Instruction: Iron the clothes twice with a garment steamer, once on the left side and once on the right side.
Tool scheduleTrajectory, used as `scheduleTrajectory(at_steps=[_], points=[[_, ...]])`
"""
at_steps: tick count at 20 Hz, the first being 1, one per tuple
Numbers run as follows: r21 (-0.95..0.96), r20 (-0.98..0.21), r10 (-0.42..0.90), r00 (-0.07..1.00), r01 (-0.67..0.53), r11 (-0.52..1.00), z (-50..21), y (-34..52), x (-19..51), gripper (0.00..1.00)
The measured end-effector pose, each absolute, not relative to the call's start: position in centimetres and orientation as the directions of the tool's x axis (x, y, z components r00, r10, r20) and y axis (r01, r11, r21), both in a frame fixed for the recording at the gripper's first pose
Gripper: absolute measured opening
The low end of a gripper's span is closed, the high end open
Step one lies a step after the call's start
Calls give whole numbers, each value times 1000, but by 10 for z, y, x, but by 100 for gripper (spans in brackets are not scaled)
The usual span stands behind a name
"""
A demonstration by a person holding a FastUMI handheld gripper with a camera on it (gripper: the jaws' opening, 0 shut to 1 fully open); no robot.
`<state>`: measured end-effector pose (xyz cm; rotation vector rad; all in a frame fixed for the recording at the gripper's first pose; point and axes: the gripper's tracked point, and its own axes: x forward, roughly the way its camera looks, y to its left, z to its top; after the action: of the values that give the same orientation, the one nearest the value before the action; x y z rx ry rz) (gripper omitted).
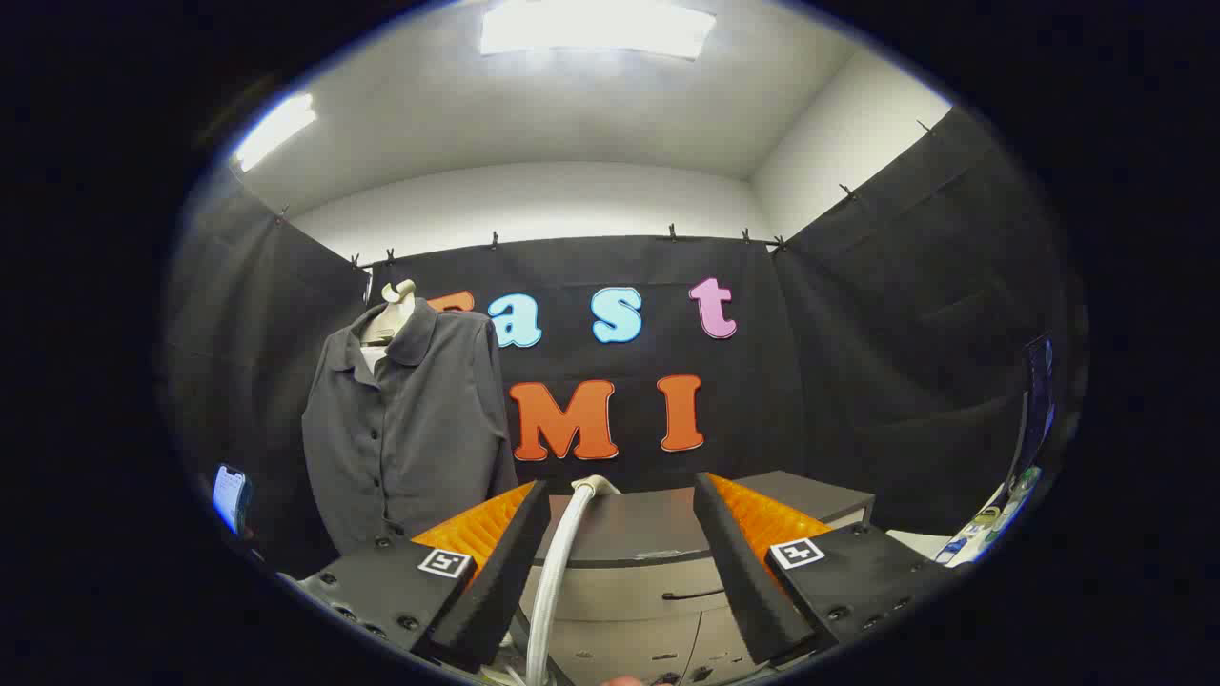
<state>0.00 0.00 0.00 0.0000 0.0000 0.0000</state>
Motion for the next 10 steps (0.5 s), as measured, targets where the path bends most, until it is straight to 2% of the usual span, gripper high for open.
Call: scheduleTrajectory(at_steps=[10], points=[[14, -13, -14, 1000, 14, 1000, -8, -7, 4, 98]])
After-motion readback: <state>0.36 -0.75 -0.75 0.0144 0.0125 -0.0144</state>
